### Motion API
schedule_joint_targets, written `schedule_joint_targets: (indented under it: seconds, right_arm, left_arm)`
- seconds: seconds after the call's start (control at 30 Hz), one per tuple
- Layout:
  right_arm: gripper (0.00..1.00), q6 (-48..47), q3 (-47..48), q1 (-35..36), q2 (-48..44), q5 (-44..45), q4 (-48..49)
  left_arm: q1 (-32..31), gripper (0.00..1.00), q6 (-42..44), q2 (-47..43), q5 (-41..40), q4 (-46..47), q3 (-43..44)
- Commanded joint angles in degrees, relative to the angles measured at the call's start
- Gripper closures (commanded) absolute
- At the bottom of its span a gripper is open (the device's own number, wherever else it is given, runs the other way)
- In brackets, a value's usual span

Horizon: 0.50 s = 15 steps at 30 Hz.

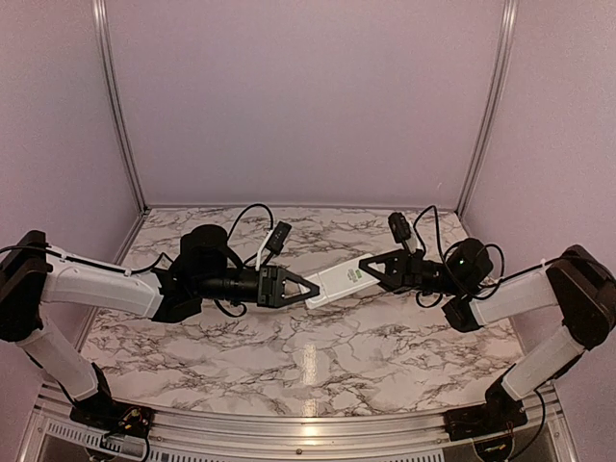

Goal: Load the batteries into the remote control
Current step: Press the battery cover on the remote control.

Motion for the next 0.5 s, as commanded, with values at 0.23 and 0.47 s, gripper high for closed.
schedule_joint_targets:
  seconds: [0.23, 0.47]
  right_arm:
    - [0.57, -8.5, 3.2, 0.8, -6.3, -4.9, -11.7]
    - [0.51, -35.8, 11.2, 2.6, -12.4, -8.1, -51.0]
  left_arm:
    - [0.4, 0.96, 13.4, -1.6, 5.8, -11.0, 5.0]
    - [0.3, 0.97, 21.2, -2.3, 10.2, -23.4, 9.2]
